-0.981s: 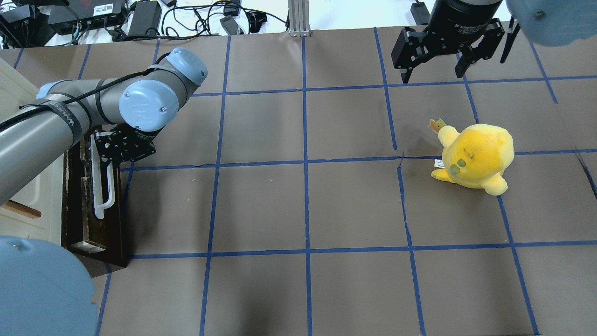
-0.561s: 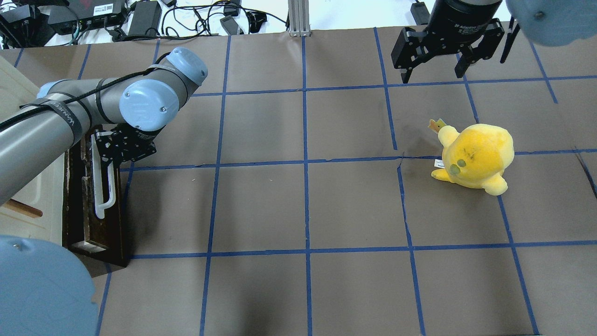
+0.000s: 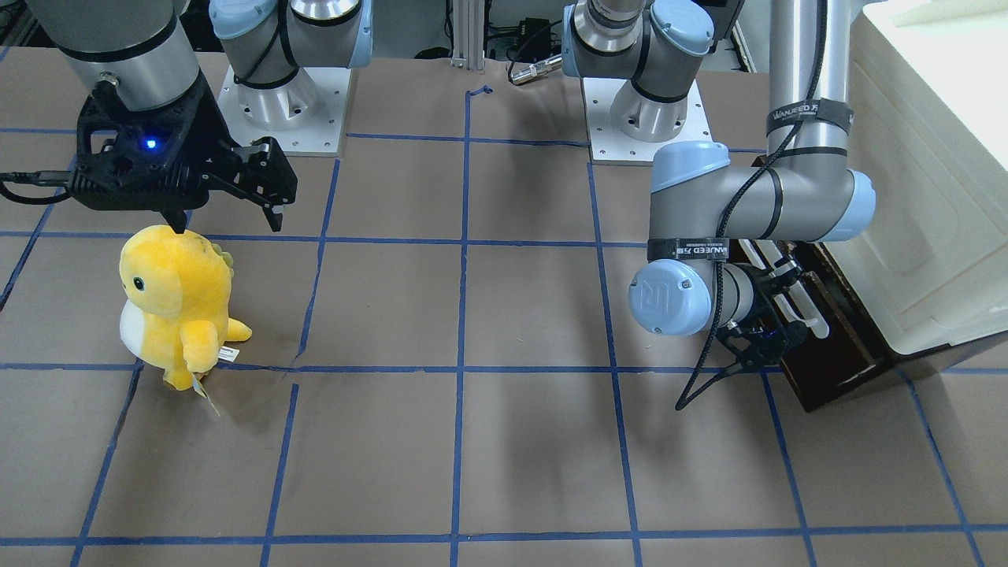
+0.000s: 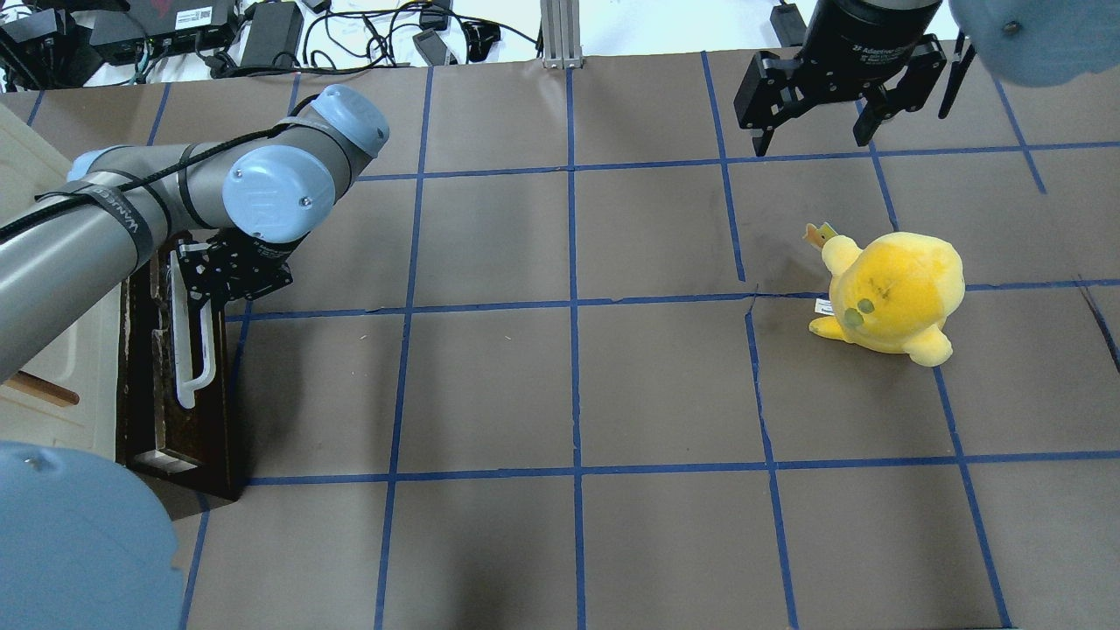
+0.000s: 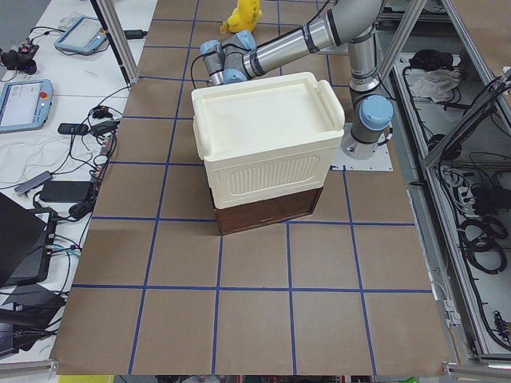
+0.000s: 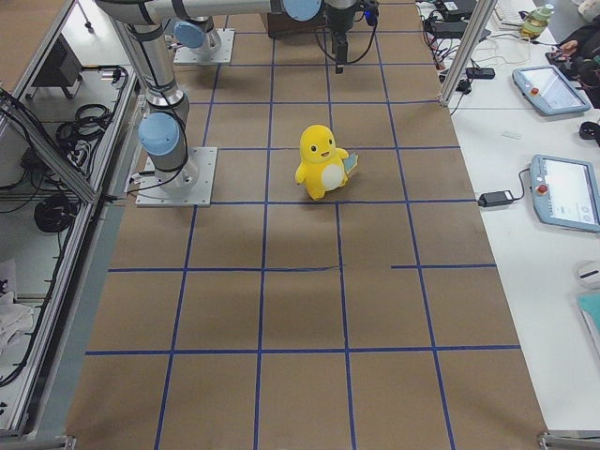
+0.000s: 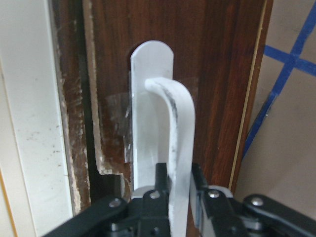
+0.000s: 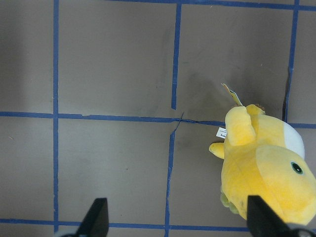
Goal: Pull drawer sideways
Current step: 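Pull the handle with the left gripper, sliding the drawer out slightly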
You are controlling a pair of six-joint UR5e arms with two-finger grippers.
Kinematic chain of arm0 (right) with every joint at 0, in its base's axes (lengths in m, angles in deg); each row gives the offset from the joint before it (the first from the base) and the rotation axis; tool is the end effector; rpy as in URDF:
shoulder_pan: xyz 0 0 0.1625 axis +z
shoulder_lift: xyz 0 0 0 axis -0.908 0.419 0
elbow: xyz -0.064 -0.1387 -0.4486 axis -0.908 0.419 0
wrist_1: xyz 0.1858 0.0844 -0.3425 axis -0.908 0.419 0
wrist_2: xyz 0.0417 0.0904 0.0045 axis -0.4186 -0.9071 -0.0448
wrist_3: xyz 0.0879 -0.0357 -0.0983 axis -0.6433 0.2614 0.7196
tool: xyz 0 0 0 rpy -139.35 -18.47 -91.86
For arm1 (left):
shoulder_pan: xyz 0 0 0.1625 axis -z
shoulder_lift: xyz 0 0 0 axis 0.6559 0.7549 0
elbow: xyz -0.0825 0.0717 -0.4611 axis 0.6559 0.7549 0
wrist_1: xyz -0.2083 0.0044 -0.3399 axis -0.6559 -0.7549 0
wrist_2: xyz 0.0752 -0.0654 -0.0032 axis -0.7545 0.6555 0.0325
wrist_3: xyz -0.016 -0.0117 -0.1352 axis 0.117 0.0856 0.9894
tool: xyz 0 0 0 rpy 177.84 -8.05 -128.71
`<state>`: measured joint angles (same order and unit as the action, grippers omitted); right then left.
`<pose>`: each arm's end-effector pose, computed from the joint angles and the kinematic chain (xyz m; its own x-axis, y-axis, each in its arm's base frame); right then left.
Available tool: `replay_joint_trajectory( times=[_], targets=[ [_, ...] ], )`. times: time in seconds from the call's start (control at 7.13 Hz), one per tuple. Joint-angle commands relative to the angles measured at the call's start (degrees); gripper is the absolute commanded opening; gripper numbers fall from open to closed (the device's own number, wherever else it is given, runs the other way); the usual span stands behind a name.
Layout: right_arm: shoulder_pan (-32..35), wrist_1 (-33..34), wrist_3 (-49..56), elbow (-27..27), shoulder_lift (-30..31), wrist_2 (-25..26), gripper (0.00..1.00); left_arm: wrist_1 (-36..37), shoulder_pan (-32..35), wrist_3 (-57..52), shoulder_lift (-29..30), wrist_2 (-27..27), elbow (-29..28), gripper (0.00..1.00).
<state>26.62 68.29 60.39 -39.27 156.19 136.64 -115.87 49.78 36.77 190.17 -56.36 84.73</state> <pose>0.1488 -0.5180 0.5200 -0.9985 -0.0533 0.0107 -0.0537 0.9975 -0.0458 -0.0388 -0.5484 0.2781 -0.5222 -0.2066 -0.8274 -0.4048 0.9140 0.0272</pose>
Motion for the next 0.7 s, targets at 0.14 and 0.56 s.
replay_joint_trajectory(
  times=[0.14,0.56],
  targets=[
    [0.0,0.0,0.0,0.0,0.0,0.1,1.0,0.0,0.4,0.0,0.0,-0.2,0.0,0.0],
    [0.0,0.0,0.0,0.0,0.0,0.0,1.0,-0.6,1.5,0.4,-0.6,-4.3,0.2,0.0]
  ],
)
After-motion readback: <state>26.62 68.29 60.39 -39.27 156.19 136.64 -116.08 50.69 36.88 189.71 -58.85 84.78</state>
